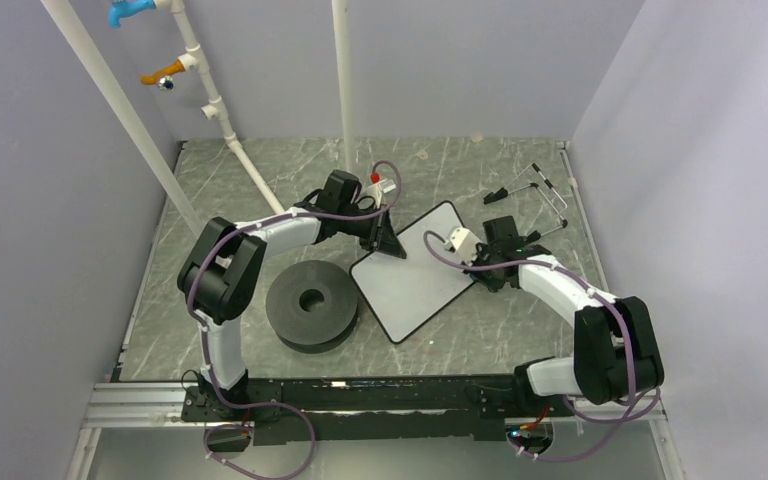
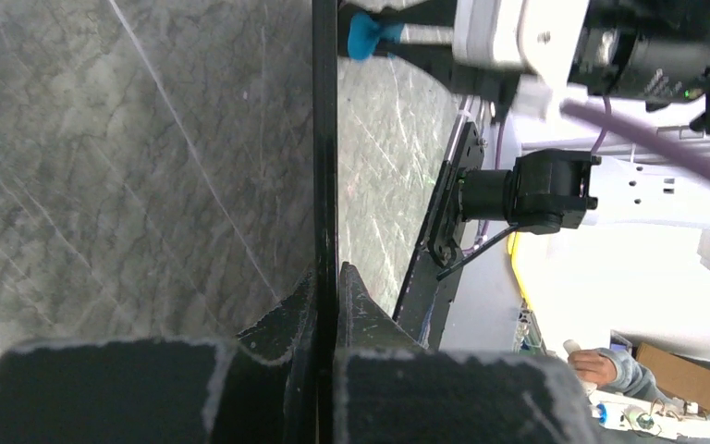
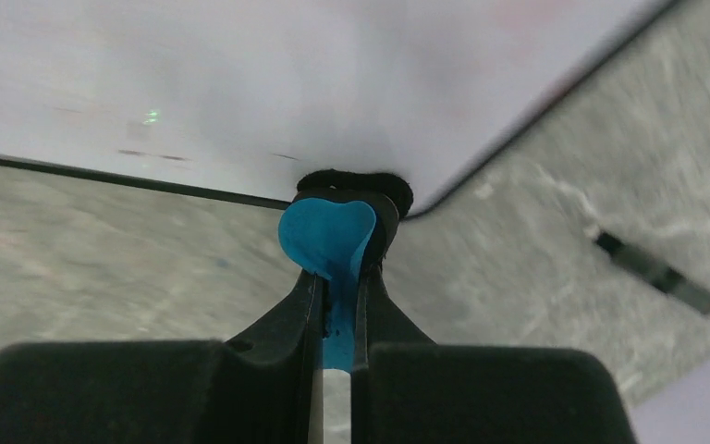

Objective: Erase the whiteboard
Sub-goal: Erase the whiteboard at the center of the board.

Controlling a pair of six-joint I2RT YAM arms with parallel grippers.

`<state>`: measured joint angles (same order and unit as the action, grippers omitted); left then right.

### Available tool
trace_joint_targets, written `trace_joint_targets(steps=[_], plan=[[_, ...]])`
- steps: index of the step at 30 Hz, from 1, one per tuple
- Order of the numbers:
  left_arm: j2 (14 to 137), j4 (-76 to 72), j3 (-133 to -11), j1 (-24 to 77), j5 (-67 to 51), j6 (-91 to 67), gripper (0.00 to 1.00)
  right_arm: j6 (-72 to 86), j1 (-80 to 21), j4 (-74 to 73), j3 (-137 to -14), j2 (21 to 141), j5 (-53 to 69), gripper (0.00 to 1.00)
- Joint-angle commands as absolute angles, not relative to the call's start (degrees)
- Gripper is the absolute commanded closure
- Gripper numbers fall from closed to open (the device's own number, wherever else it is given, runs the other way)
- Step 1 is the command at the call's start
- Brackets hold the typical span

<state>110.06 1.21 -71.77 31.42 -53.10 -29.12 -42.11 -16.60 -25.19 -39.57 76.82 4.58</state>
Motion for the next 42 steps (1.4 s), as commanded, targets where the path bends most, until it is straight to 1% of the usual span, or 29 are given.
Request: trace_joint_targets(steps=[1,4,10,13,14,16,18,20,23,24,26,28,32,34,36,38,42], plan=[[105.24,-2.10,-72.31,32.32,-58.54,-29.03,1.00,-42.32,-13.58,-23.14,-39.88,76.05,2.10,1.00],[105.45,-1.92,-72.50,32.35,-58.46,-28.88,1.00,-43.77,-15.90,-24.54,-39.62,75.32,7.46,1.00],[105.68,-2.69,-72.71,32.77,-58.10,-29.54,1.00,-45.09,-28.41,-25.93,-40.05,75.84,11.65,1.00],[105.73,-3.00,-72.71,32.87,-58.02,-29.70,1.00,-44.34,-31.50,-25.71,-40.97,75.19,12.93,1.00],[105.60,-2.98,-72.56,32.89,-57.94,-29.64,1.00,-43.16,-31.56,-24.38,-41.27,75.17,11.90,1.00],[105.27,-2.98,-72.00,32.88,-57.58,-29.52,1.00,-40.18,-30.34,-21.44,-41.93,75.45,5.54,1.00],[104.87,-3.30,-71.39,33.00,-57.50,-29.52,1.00,-37.71,-26.08,-19.04,-42.43,75.62,1.51,1.00],[104.52,-3.55,-70.89,33.04,-57.48,-29.56,1.00,-36.96,-19.77,-18.81,-42.87,75.78,0.98,1.00],[104.33,-3.64,-70.46,33.04,-57.39,-29.43,1.00,-39.57,-16.03,-21.00,-41.69,76.11,2.15,1.00],[104.23,-3.90,-70.22,33.02,-57.44,-29.63,1.00,-41.28,-15.85,-22.39,-40.97,75.99,3.49,1.00],[104.05,-4.71,-69.77,33.00,-57.60,-30.01,1.00,-45.51,-16.13,-26.60,-39.86,75.71,10.29,1.00],[103.85,-5.27,-69.47,33.04,-57.82,-30.27,1.00,-49.14,-18.14,-30.57,-39.33,75.95,15.56,1.00],[103.12,-7.00,-67.96,33.09,-58.42,-31.08,1.00,-50.73,-24.80,-30.90,-38.70,74.79,18.62,1.00],[102.41,-7.34,-67.01,33.16,-58.37,-30.96,1.00,-50.03,-26.45,-29.86,-39.40,73.39,20.37,1.00],[101.70,-7.55,-66.16,33.17,-58.47,-30.93,1.00,-47.34,-26.63,-26.01,-40.04,71.36,19.40,1.00],[101.12,-6.81,-65.70,33.22,-58.09,-30.43,1.00,-43.54,-25.53,-20.51,-40.59,69.89,14.06,1.00],[100.33,-5.01,-65.57,33.32,-57.44,-29.62,1.00,-37.17,-17.74,-14.84,-44.76,72.28,11.39,1.00]])
